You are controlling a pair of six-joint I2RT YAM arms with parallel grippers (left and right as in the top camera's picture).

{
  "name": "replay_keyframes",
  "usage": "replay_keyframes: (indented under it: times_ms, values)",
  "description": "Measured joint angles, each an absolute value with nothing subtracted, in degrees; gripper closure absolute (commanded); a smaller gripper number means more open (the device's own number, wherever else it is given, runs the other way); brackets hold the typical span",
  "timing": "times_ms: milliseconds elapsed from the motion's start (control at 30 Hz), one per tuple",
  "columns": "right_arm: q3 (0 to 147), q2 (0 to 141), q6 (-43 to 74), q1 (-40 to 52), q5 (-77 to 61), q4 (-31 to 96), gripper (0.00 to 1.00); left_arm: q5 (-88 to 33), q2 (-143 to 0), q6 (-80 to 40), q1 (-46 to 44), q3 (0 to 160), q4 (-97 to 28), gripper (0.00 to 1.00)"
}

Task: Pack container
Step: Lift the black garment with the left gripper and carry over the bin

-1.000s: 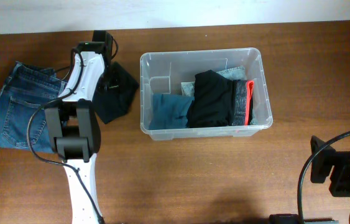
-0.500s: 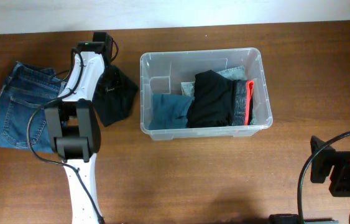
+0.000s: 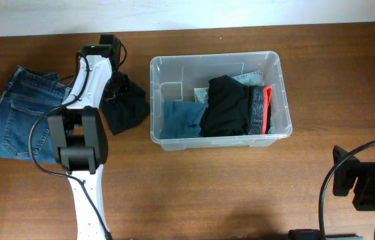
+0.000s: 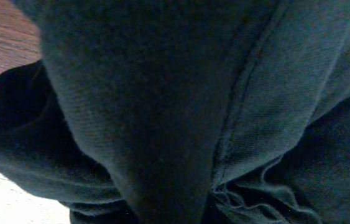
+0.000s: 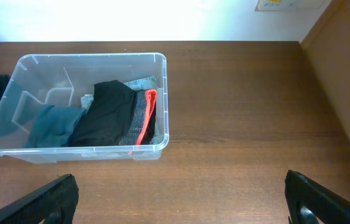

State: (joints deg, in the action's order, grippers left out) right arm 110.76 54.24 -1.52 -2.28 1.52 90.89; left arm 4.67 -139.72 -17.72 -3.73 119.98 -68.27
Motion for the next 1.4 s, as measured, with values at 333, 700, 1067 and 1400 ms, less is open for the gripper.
replay_keyframes:
  times_ms: [333, 700, 1067, 1400]
  values:
    - [110.8, 54.2, -1.5, -2.3, 1.5, 90.9, 0.01, 3.3, -143.1, -17.7, -3.7, 134.9, -81.6, 0.99]
    - [110.8, 54.2, -1.5, -2.3, 1.5, 90.9, 0.02, 3.1, -143.0, -17.7, -3.7, 157.0, -92.5, 0.99]
    - [110.8, 54.3, -1.5, -2.3, 1.5, 90.9, 0.02, -1.2, -142.8, -17.7, -8.3, 173.0, -96.6, 0.99]
    - [110.8, 54.3, -1.5, -2.3, 1.5, 90.9, 0.01, -3.2, -141.1, -17.3, -18.5, 176.0, -96.6, 0.99]
